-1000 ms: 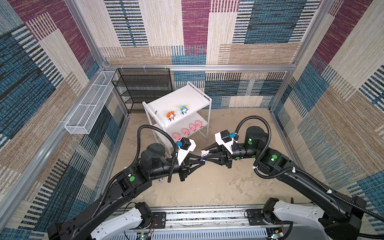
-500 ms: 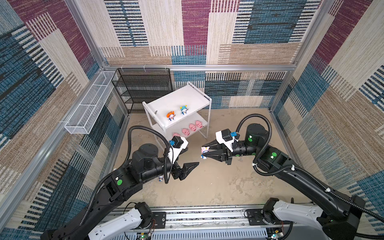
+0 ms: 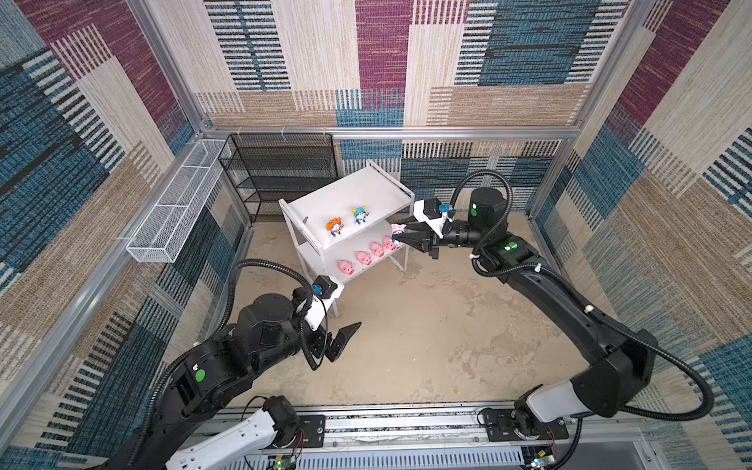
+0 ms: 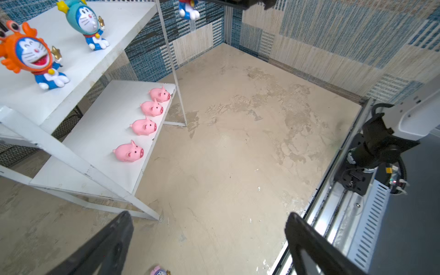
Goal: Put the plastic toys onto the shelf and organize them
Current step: 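Carry the pink figurine with the right gripper onto the cart's top shelf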
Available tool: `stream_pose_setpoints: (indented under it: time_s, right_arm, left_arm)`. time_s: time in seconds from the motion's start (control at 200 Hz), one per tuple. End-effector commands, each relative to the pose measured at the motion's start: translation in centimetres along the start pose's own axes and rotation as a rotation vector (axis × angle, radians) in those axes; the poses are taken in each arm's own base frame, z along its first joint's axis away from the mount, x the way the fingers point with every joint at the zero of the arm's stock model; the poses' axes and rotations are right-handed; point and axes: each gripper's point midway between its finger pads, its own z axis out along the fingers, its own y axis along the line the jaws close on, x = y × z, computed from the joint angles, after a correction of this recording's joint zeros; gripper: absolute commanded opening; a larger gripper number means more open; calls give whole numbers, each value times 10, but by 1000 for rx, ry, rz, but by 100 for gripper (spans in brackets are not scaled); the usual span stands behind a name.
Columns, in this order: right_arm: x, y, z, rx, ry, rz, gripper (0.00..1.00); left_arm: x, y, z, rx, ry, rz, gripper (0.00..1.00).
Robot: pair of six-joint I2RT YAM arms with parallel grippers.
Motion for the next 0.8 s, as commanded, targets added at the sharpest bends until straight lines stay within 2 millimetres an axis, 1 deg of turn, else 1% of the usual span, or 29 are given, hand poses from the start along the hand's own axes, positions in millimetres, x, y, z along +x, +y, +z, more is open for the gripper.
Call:
stream_pose_setpoints:
  time_s: [0.0, 0.055, 0.135, 0.23, 0.326, 0.471, 0.581, 0.691, 0.796]
  right_arm:
    - [5, -17, 9, -11, 21, -54, 26]
    - [12, -28, 14, -2, 38, -48, 26]
    - [15, -40, 20, 12, 55, -48, 26]
    - [17, -49, 24, 26, 59, -58, 26]
    - [17, -55, 28, 32, 61, -62, 26]
    - [20, -63, 35, 27, 70, -60, 26]
    - [23, -70, 40, 17, 69, -62, 26]
    - [31, -76, 47, 8, 93, -55, 27]
    - [35, -79, 49, 5, 97, -60, 27]
  left_arm:
    - [2, 9, 3, -55, 11, 37, 99]
    - [-3, 16, 2, -92, -6, 26, 99]
    - [-12, 26, -1, -150, -48, 9, 99]
    - [-24, 34, -5, -199, -93, 13, 99]
    - [-37, 36, -6, -212, -123, 38, 99]
    - [-49, 38, -2, -231, -130, 88, 99]
    - [-56, 38, 1, -232, -151, 116, 99]
    - [-61, 37, 4, -230, -161, 131, 99]
    - [-64, 35, 8, -222, -168, 144, 99]
